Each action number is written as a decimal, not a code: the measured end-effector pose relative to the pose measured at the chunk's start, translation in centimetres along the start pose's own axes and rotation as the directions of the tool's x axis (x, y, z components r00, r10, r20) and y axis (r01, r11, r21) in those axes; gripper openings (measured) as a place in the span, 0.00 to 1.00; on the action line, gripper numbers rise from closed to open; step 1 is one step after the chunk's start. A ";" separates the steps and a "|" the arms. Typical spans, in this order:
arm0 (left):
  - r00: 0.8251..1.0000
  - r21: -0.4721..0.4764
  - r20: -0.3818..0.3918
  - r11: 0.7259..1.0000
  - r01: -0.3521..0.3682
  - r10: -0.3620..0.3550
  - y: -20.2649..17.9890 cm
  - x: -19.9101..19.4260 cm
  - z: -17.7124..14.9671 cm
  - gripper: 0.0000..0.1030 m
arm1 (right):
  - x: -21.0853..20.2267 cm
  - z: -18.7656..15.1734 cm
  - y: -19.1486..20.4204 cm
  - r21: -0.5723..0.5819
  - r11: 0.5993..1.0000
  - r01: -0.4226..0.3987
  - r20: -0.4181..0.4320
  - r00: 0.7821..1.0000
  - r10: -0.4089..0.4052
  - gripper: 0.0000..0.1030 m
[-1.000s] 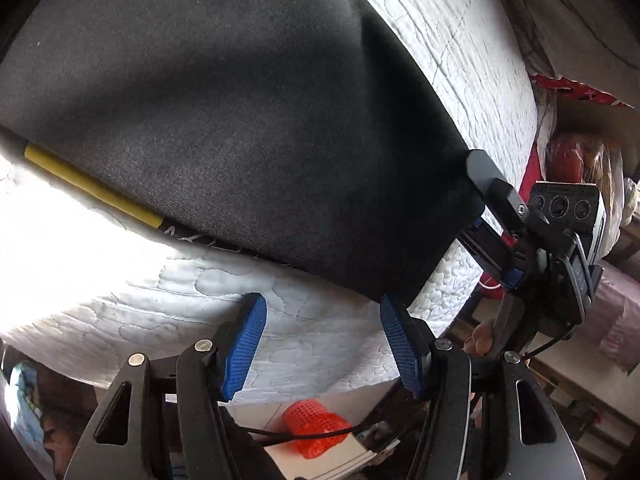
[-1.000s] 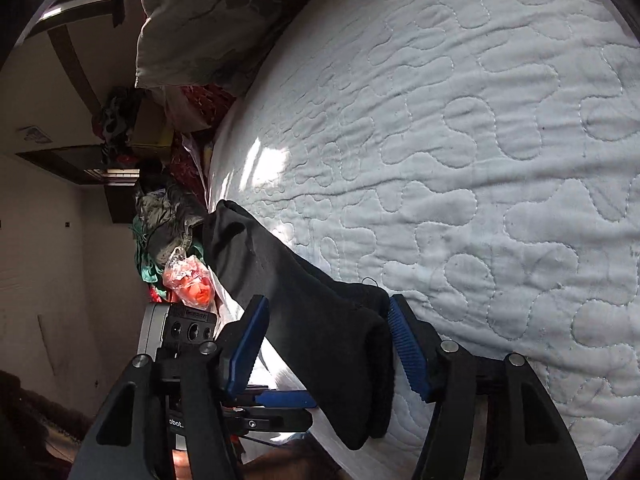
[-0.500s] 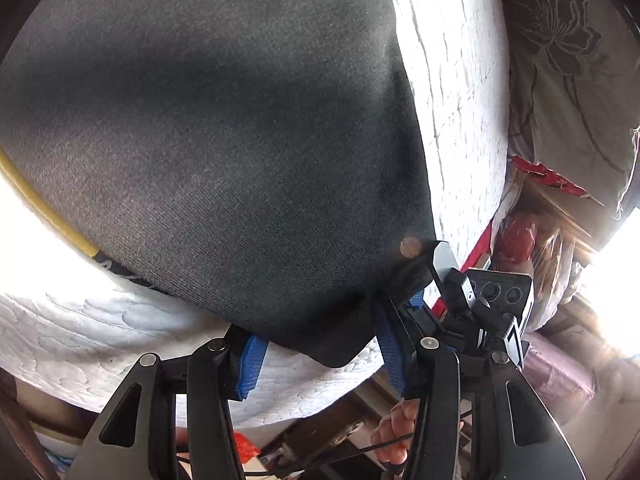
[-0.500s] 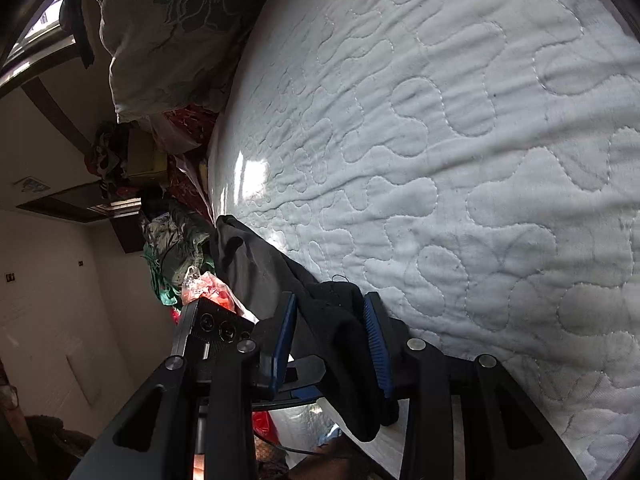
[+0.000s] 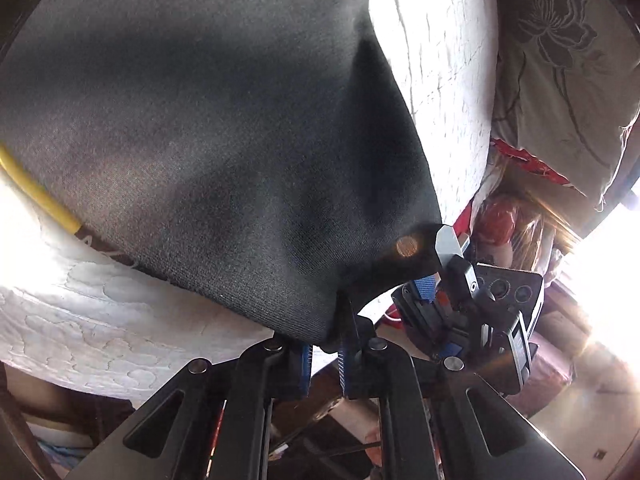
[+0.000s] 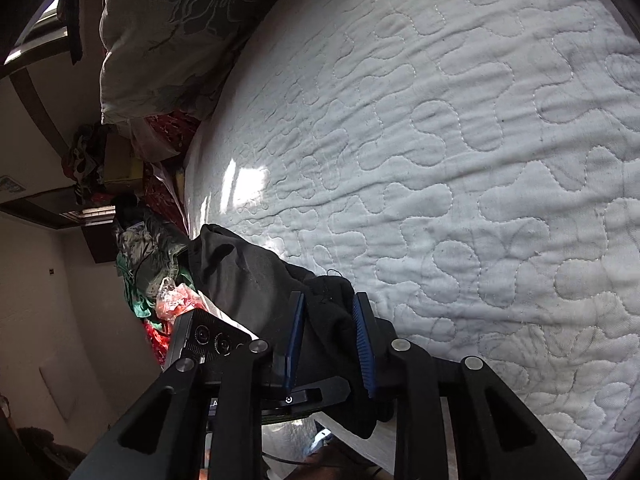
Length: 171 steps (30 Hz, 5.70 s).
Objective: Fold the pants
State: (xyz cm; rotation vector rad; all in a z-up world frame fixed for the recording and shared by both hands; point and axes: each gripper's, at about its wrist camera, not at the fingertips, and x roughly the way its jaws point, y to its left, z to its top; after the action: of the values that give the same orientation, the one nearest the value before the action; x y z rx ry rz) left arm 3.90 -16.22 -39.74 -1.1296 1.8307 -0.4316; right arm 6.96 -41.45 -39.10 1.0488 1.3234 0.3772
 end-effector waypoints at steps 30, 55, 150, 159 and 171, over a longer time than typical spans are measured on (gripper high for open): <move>0.999 -0.038 -0.020 0.998 0.046 -0.047 0.1 -8.2 2.3 0.09 | 0.6 -0.7 9.2 -0.234 0.942 0.239 -0.005 0.969 -0.247 0.14; 0.997 -0.127 0.069 0.992 -0.027 0.036 7.0 -26.8 10.9 0.42 | 16.4 -1.2 17.0 -0.066 0.995 0.079 -0.046 0.996 -0.082 0.43; 0.702 0.704 -0.300 0.646 -0.295 0.646 -5.4 -39.3 32.6 0.66 | 41.6 -13.2 35.0 -0.393 0.596 0.700 0.379 0.714 -0.588 0.71; 0.713 0.678 -0.316 0.675 -0.291 0.625 -4.6 -39.2 33.5 0.66 | 46.0 -14.0 36.8 -0.539 0.413 0.734 0.457 0.667 -0.588 0.82; 0.824 0.485 -0.280 0.813 -0.322 0.493 -2.0 -43.1 32.8 0.36 | 37.6 -10.4 34.4 -0.513 0.668 0.539 0.291 0.841 -0.456 0.23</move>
State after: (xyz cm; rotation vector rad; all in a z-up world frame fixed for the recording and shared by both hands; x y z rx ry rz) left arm 39.51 24.18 -33.27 -0.3315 2.1269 -0.7881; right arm 18.68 8.92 -33.44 0.1629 1.1966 0.2518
